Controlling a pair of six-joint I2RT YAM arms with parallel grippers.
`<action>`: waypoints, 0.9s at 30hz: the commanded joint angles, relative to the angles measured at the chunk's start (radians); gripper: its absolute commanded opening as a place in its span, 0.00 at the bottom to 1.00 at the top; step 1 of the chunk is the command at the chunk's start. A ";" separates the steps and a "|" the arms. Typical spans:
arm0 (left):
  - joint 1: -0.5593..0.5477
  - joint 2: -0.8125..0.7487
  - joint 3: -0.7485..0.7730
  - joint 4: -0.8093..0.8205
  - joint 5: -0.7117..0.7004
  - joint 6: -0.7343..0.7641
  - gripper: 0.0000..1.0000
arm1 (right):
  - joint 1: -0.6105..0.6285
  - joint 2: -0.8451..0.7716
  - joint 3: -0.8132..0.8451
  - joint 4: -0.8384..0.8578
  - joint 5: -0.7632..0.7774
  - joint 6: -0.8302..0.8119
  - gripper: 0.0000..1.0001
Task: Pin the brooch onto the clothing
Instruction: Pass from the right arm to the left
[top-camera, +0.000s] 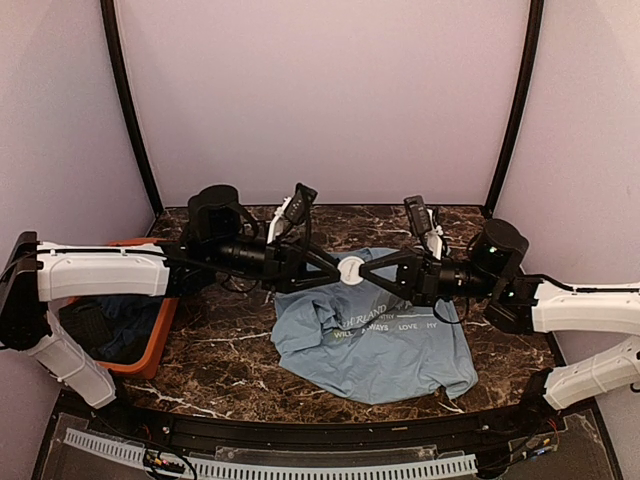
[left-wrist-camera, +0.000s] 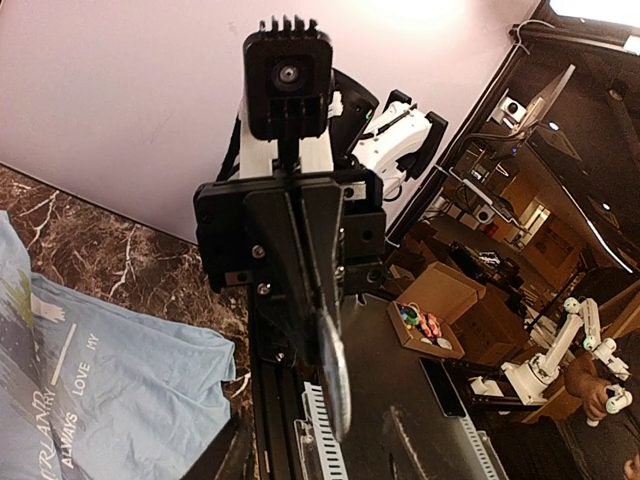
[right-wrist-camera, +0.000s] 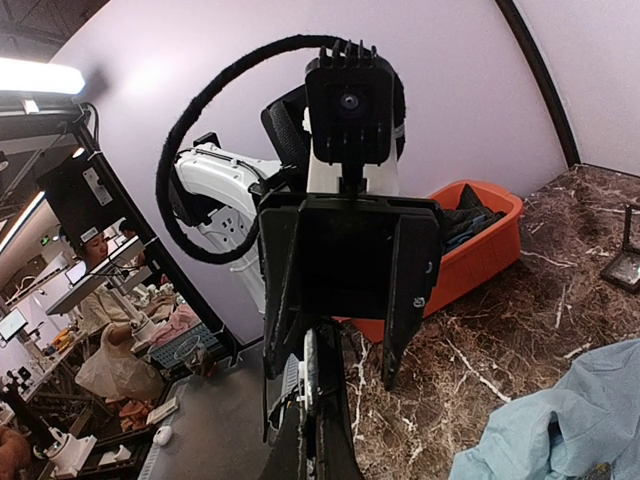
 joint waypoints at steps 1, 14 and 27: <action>-0.007 -0.010 0.045 0.046 0.036 -0.018 0.39 | -0.004 -0.033 0.005 -0.036 0.032 -0.036 0.00; -0.013 0.016 0.076 -0.059 0.024 0.021 0.22 | -0.004 -0.047 0.009 -0.063 0.042 -0.045 0.00; -0.017 0.037 0.092 -0.110 0.014 0.057 0.01 | -0.004 -0.047 0.054 -0.188 0.030 -0.102 0.08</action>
